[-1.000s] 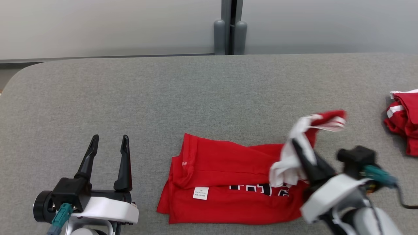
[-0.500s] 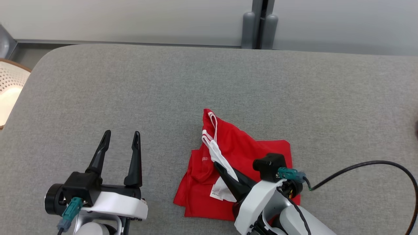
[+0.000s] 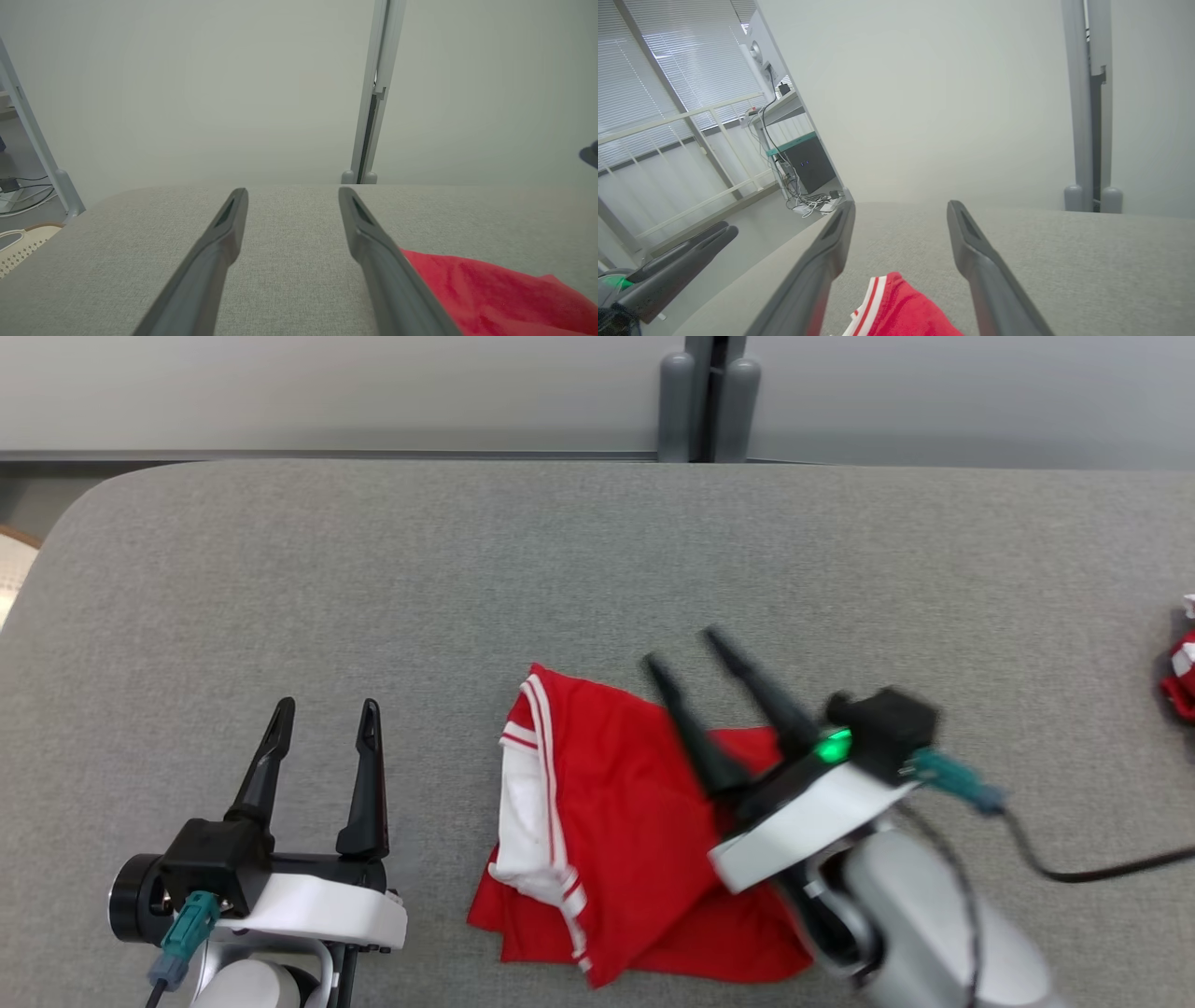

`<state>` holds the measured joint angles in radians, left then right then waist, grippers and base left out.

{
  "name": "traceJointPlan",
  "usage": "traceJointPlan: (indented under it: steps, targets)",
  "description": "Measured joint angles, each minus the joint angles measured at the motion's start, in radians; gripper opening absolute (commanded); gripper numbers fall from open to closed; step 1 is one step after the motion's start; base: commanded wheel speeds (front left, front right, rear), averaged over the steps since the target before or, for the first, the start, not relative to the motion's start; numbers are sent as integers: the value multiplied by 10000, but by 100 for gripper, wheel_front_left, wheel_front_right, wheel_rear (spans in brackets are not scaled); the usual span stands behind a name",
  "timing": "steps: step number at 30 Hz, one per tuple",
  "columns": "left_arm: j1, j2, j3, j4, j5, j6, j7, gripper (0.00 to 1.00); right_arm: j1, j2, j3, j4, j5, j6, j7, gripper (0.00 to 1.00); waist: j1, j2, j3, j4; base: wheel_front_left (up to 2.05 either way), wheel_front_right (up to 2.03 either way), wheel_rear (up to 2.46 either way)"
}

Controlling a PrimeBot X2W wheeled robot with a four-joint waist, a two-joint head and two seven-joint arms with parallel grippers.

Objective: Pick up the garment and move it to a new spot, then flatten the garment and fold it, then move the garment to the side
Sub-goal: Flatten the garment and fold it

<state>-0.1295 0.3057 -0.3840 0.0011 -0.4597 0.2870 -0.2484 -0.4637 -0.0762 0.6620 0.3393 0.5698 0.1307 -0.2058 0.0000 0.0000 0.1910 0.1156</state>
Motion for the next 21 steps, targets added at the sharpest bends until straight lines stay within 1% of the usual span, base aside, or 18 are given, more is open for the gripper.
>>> traceJointPlan:
  steps: [4, 7, 10, 14, 17, 21]
  targets:
    - [7, 36, 44, -13, 6, 0, -31, 100, 211, -719, -1586, -608, -456, 0, -290, 100, 0, 0, -66, -275, 0, 0, 0]
    - [35, 115, 107, -21, 15, 4, -44, 100, 898, -1281, -2940, -1003, -909, 0, -330, 100, 0, 0, -126, -471, 0, 0, 0]
    - [119, 180, 173, -29, 13, 42, -71, 100, 1736, -1672, -4084, -1369, -1350, 0, -167, 100, 0, 0, -198, -657, 0, 0, 0]
    - [261, 249, 249, -12, -2, 42, -75, 100, 3049, -1912, -5319, -1987, -1866, 0, 337, 100, 0, 1, -388, -830, 0, 0, 0]
    - [443, 295, 282, -12, -6, 40, -77, 100, 3933, -1919, -5820, -2546, -2111, 0, 719, 100, 0, 0, -533, -919, 0, 0, 0]
    - [597, 339, 303, -42, -6, 44, -86, 100, 4686, -1726, -6238, -3292, -2334, 0, 1122, 100, 0, 0, -667, -988, 0, 0, 0]
